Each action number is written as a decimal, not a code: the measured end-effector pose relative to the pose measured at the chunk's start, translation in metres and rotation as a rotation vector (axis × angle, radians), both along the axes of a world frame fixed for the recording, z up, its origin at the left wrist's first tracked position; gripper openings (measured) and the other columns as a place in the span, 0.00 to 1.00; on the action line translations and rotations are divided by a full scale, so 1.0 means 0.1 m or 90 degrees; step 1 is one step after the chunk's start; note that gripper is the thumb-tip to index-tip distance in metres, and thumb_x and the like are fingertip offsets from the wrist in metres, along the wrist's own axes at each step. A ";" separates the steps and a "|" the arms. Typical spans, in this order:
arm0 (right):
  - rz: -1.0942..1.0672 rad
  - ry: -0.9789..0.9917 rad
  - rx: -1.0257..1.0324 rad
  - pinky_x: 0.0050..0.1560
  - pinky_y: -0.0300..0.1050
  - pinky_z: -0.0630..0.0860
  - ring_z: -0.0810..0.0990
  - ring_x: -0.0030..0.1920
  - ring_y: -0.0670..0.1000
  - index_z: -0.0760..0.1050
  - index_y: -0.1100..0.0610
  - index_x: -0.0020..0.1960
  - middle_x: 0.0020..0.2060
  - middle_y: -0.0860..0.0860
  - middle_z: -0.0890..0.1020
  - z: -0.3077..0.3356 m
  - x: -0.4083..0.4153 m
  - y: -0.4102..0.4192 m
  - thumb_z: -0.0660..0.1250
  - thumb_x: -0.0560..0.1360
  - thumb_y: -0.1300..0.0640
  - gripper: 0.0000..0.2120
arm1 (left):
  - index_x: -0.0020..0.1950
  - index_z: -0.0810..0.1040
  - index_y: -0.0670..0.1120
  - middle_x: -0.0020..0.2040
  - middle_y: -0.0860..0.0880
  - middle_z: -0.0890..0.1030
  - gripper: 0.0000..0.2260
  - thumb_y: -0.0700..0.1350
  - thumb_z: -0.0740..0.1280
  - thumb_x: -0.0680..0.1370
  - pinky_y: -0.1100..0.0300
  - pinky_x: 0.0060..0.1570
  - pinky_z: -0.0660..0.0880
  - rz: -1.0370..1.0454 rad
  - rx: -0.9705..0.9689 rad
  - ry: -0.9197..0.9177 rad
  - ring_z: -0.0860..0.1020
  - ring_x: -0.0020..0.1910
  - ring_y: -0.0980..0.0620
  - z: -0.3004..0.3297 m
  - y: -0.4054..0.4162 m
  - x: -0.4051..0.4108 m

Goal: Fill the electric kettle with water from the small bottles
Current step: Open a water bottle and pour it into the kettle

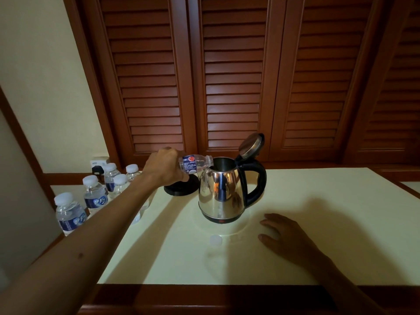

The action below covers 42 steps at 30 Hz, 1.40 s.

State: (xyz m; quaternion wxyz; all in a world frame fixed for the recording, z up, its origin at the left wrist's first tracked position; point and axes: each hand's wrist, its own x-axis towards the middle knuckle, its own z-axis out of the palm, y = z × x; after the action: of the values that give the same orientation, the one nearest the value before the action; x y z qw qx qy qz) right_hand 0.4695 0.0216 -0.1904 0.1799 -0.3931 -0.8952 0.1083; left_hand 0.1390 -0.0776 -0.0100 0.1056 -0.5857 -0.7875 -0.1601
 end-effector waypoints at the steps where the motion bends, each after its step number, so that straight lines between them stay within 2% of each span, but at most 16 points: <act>1: -0.001 -0.002 0.002 0.73 0.45 0.58 0.62 0.72 0.44 0.71 0.45 0.68 0.71 0.42 0.68 0.00 0.00 0.00 0.60 0.74 0.35 0.26 | 0.51 0.81 0.47 0.42 0.48 0.80 0.20 0.51 0.78 0.63 0.59 0.33 0.70 -0.001 0.000 0.003 0.77 0.37 0.49 0.01 0.00 0.00; 13: -0.001 -0.007 0.006 0.73 0.43 0.57 0.63 0.72 0.44 0.71 0.46 0.68 0.71 0.42 0.67 0.01 0.00 -0.01 0.60 0.74 0.36 0.26 | 0.49 0.81 0.48 0.41 0.49 0.80 0.18 0.52 0.78 0.62 0.59 0.32 0.71 -0.003 -0.008 0.037 0.77 0.37 0.49 0.04 0.04 -0.01; 17: -0.004 0.000 0.004 0.73 0.44 0.58 0.63 0.71 0.44 0.71 0.46 0.68 0.71 0.42 0.68 0.03 -0.01 -0.02 0.61 0.74 0.36 0.25 | 0.50 0.81 0.50 0.41 0.50 0.80 0.20 0.53 0.78 0.61 0.56 0.35 0.77 -0.008 -0.011 0.051 0.78 0.37 0.49 0.06 0.04 -0.01; 20: -0.008 -0.004 -0.010 0.73 0.45 0.58 0.63 0.71 0.44 0.71 0.45 0.68 0.71 0.42 0.67 0.02 -0.01 -0.01 0.61 0.74 0.36 0.25 | 0.52 0.81 0.50 0.41 0.50 0.80 0.20 0.53 0.78 0.62 0.58 0.33 0.72 -0.008 -0.020 0.065 0.77 0.38 0.49 0.09 0.04 -0.01; 23: -0.006 0.001 -0.015 0.73 0.46 0.59 0.63 0.71 0.44 0.71 0.45 0.68 0.71 0.41 0.67 0.02 0.00 0.00 0.61 0.74 0.36 0.25 | 0.56 0.80 0.50 0.44 0.50 0.80 0.22 0.53 0.78 0.64 0.59 0.34 0.68 -0.002 -0.036 0.078 0.76 0.40 0.51 0.12 0.03 0.01; 28: -0.002 -0.004 -0.009 0.73 0.47 0.59 0.62 0.72 0.44 0.70 0.45 0.68 0.71 0.41 0.67 0.01 -0.01 0.01 0.61 0.74 0.36 0.25 | 0.62 0.77 0.48 0.51 0.47 0.79 0.28 0.53 0.78 0.65 0.56 0.40 0.75 0.000 -0.050 0.100 0.76 0.45 0.49 0.15 0.06 0.02; 35: 0.005 0.000 -0.007 0.73 0.46 0.58 0.62 0.72 0.44 0.71 0.45 0.68 0.71 0.42 0.67 0.02 0.00 0.01 0.61 0.75 0.37 0.24 | 0.61 0.78 0.49 0.51 0.48 0.78 0.26 0.53 0.78 0.65 0.54 0.43 0.78 0.001 -0.067 0.125 0.76 0.46 0.49 0.19 0.06 0.05; 39: 0.005 -0.002 -0.007 0.73 0.45 0.57 0.62 0.72 0.44 0.71 0.45 0.68 0.71 0.41 0.67 0.03 0.01 0.00 0.61 0.75 0.37 0.24 | 0.60 0.79 0.50 0.49 0.48 0.78 0.26 0.55 0.78 0.65 0.56 0.39 0.74 -0.004 -0.076 0.163 0.76 0.46 0.49 0.23 0.06 0.06; 42: 0.011 0.006 -0.008 0.73 0.46 0.59 0.64 0.71 0.44 0.72 0.45 0.67 0.70 0.42 0.69 0.01 0.01 0.01 0.60 0.73 0.35 0.26 | 0.63 0.78 0.50 0.51 0.47 0.79 0.28 0.55 0.78 0.65 0.56 0.40 0.71 -0.003 -0.087 0.176 0.76 0.48 0.49 0.25 0.07 0.07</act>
State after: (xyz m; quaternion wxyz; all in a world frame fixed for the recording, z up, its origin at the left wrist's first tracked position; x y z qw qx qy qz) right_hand 0.4706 0.0229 -0.1889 0.1806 -0.3862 -0.8969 0.1174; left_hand 0.1459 -0.0707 0.0149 0.1729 -0.6097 -0.7731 -0.0242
